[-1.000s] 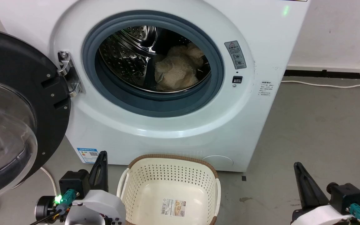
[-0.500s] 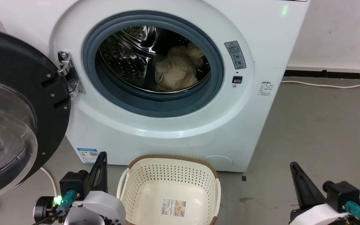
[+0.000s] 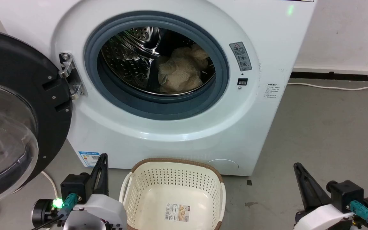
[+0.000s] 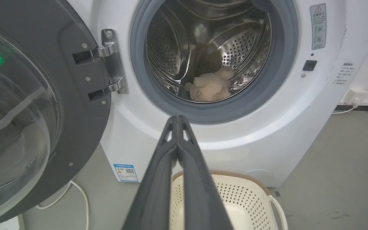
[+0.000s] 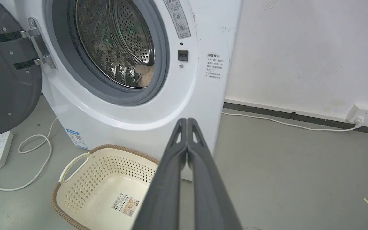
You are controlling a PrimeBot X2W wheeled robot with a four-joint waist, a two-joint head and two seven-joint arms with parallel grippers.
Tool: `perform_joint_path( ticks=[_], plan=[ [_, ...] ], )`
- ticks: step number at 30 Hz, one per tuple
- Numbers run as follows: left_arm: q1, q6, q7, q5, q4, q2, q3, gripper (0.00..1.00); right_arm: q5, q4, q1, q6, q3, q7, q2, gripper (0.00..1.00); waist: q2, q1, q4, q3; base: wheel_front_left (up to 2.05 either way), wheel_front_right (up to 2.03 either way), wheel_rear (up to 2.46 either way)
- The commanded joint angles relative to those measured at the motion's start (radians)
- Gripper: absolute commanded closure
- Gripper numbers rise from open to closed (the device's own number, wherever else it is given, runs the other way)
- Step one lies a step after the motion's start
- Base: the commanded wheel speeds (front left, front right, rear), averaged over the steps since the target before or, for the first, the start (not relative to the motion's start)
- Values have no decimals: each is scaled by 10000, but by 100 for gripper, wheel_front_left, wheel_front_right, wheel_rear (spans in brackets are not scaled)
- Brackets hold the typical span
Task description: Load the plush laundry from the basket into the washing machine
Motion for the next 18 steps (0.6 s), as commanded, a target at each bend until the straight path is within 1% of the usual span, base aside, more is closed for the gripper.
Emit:
perform_joint_path(
  ticks=[1,18],
  plan=[
    [223,-35,50,149,-123,-66,85,100,-97,-83,-147,-6,30,52,-4,100,0,0,0,-1,0,0,0],
    [352,-147,298,619,-456,-211,317,100,-344,-187,-274,-7,78,380,-4,100,0,0,1,-10,0,0,0]
  ],
)
